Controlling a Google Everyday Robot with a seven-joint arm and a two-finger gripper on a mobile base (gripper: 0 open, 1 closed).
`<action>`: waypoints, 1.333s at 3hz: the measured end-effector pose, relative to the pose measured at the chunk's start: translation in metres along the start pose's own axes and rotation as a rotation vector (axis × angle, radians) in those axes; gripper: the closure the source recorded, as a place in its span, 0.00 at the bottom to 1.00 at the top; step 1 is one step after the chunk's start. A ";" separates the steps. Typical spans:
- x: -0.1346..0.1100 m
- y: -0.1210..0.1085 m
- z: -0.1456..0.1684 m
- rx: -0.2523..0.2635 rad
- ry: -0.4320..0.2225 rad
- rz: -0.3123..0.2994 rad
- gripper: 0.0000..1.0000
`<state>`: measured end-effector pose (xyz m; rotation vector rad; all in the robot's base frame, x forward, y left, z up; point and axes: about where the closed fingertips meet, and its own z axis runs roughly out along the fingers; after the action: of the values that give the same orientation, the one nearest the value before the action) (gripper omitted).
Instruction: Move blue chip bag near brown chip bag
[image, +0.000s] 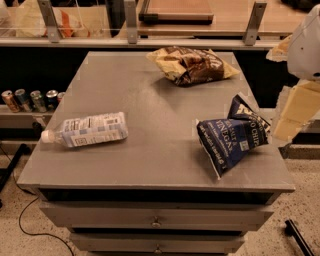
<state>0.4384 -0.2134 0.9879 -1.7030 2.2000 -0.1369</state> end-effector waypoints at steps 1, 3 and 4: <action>0.000 0.001 0.002 0.005 0.004 0.000 0.00; -0.005 0.005 0.032 -0.013 0.023 -0.012 0.00; -0.010 0.007 0.052 -0.039 0.028 -0.028 0.00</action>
Offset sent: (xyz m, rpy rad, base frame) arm 0.0038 0.0072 -0.0348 -0.0380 0.0285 -0.0008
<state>0.4513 -0.1947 0.9399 -1.7638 2.2124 -0.1265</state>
